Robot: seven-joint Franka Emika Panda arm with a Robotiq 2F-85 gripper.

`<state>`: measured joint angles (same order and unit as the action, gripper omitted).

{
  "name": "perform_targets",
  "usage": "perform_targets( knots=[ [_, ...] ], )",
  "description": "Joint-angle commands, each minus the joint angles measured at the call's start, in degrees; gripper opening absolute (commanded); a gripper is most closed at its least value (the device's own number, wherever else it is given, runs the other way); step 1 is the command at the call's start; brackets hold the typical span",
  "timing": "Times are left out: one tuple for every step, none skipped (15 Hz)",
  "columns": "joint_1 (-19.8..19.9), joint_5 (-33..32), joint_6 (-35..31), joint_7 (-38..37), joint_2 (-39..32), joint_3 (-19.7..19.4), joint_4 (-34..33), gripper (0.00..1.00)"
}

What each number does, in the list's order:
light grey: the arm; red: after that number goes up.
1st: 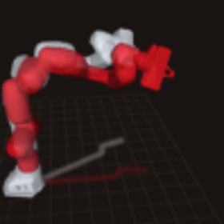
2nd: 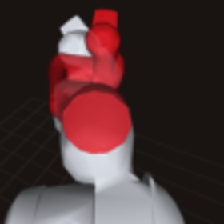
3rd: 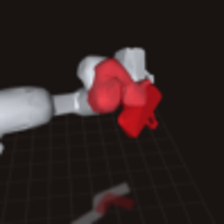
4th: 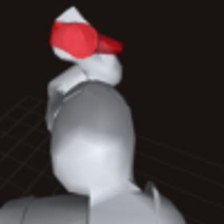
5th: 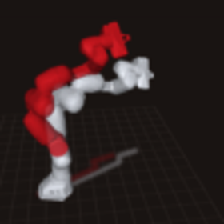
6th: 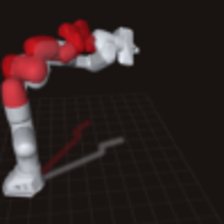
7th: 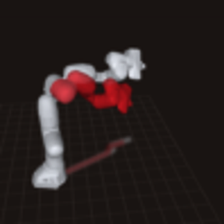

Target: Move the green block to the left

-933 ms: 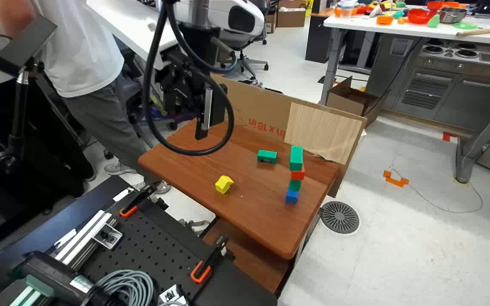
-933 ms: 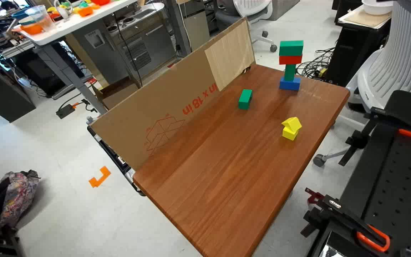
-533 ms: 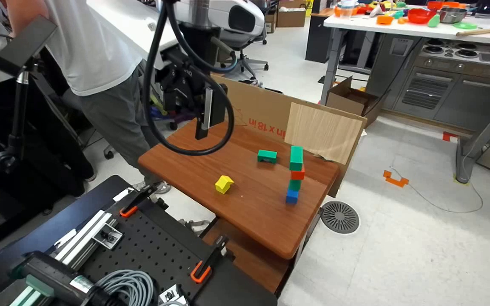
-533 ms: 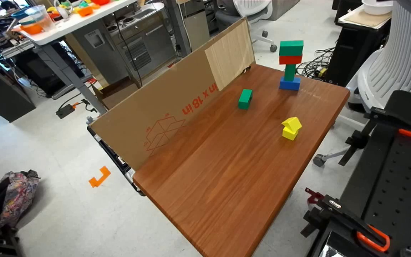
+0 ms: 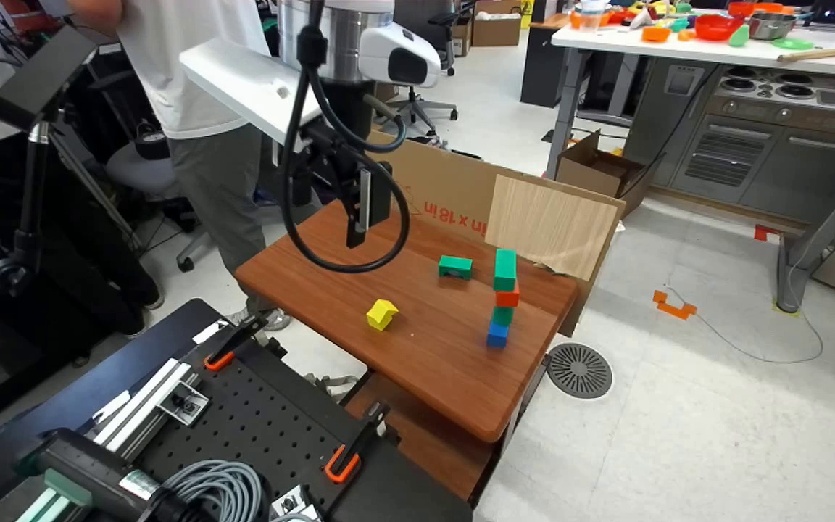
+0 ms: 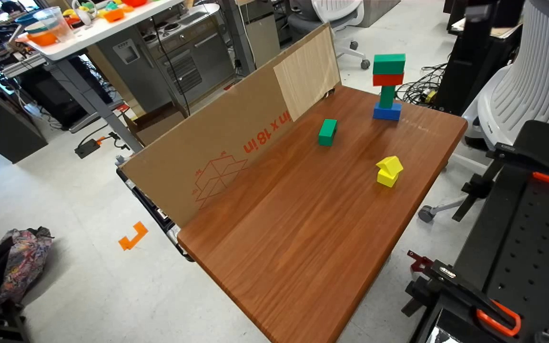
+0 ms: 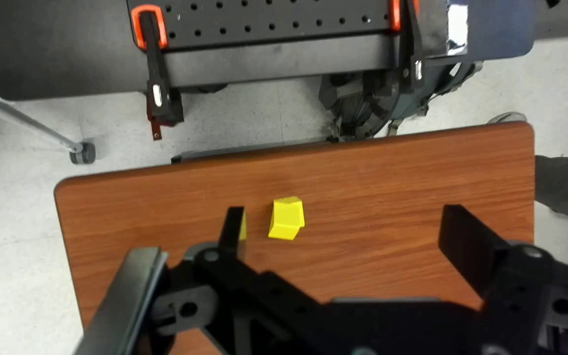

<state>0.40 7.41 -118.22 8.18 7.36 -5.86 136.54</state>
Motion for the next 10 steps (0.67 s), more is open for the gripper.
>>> perform_targets(
  knots=[
    [0.1, -2.0, -10.5, 1.4, -6.0, 2.0, -0.9, 1.0],
    [-0.1, -2.1, -13.0, 1.5, -8.1, 2.5, -1.6, 1.0],
    [-0.1, -1.9, -15.6, 1.6, -9.9, 3.0, -2.1, 1.0],
    [-0.2, -1.2, -17.3, 2.3, -12.1, 3.4, -3.4, 1.0],
    [-0.1, -1.1, -18.7, 2.6, -14.2, 3.9, -4.7, 1.0],
    [0.0, -0.9, -19.5, 3.0, -16.8, 4.3, -6.6, 1.0],
    [0.2, -1.3, -20.4, 3.5, -19.2, 4.7, -8.4, 1.0],
    [0.2, -2.1, -21.2, 3.8, -21.9, 5.1, -10.5, 1.0],
    [0.3, -2.7, -21.8, 4.2, -24.3, 5.4, -12.4, 1.0],
    [0.3, -3.3, -22.2, 4.6, -27.0, 5.7, -14.8, 1.0]
  ],
)
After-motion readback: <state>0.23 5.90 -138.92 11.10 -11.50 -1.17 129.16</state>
